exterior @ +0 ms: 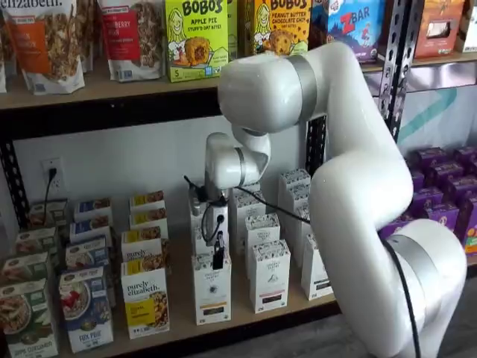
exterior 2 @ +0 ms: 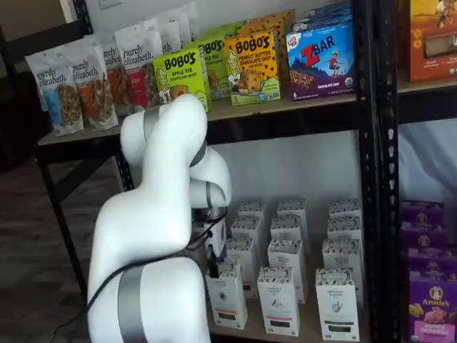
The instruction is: Pick up the white box with a yellow strip in the middle, on the bottom shelf, the fourth box from the left
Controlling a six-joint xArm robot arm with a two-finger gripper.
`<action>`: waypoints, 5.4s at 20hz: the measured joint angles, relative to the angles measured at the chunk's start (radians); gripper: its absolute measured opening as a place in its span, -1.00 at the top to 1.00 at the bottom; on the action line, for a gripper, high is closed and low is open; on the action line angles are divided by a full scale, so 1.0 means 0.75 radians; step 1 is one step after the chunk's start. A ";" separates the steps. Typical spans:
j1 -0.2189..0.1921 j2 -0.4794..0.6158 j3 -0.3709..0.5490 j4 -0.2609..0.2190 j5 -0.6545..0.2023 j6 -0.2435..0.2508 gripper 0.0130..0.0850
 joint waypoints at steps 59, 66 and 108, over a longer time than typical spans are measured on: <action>-0.013 0.324 -0.336 -0.102 0.014 0.073 -0.22; -0.010 0.289 -0.282 -0.096 -0.013 0.069 0.00; 0.105 -0.853 1.061 -0.100 -0.215 0.177 0.00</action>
